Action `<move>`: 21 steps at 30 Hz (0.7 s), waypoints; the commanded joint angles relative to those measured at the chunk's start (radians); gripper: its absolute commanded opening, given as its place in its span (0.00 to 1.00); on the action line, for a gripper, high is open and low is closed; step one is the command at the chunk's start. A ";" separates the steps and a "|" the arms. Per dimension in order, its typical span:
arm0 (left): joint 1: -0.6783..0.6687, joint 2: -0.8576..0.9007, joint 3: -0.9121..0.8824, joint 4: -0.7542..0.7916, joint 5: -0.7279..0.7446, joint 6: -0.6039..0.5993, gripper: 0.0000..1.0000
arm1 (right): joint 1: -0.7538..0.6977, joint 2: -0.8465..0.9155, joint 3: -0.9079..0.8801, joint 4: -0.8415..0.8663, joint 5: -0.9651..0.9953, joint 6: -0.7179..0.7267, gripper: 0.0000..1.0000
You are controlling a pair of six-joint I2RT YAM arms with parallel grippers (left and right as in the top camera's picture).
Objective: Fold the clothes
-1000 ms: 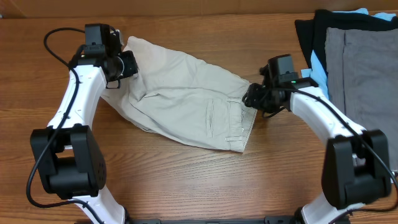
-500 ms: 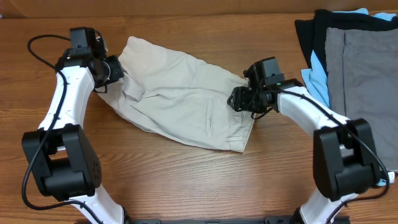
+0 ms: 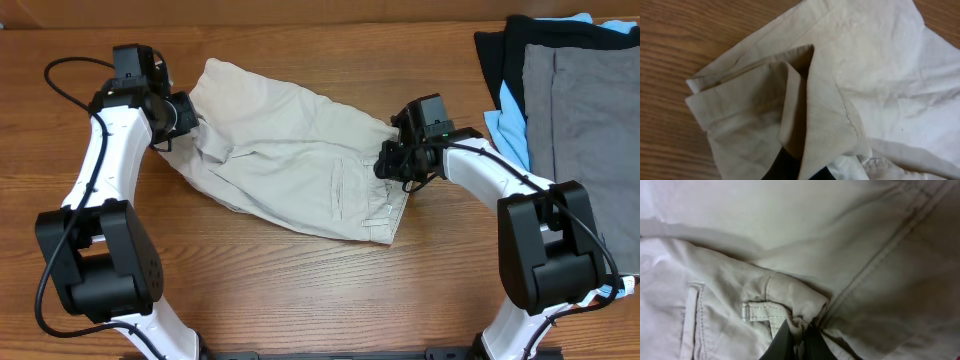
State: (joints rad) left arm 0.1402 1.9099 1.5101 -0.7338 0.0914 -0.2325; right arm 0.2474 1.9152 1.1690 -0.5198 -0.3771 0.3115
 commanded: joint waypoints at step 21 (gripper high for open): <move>0.035 0.000 0.383 -0.269 -0.013 0.030 0.04 | -0.062 -0.510 0.013 -0.452 0.317 0.195 0.04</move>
State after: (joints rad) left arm 0.1711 1.9118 1.8656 -1.0431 0.1112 -0.2256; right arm 0.1925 1.4006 1.1778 -1.0008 -0.1837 0.4751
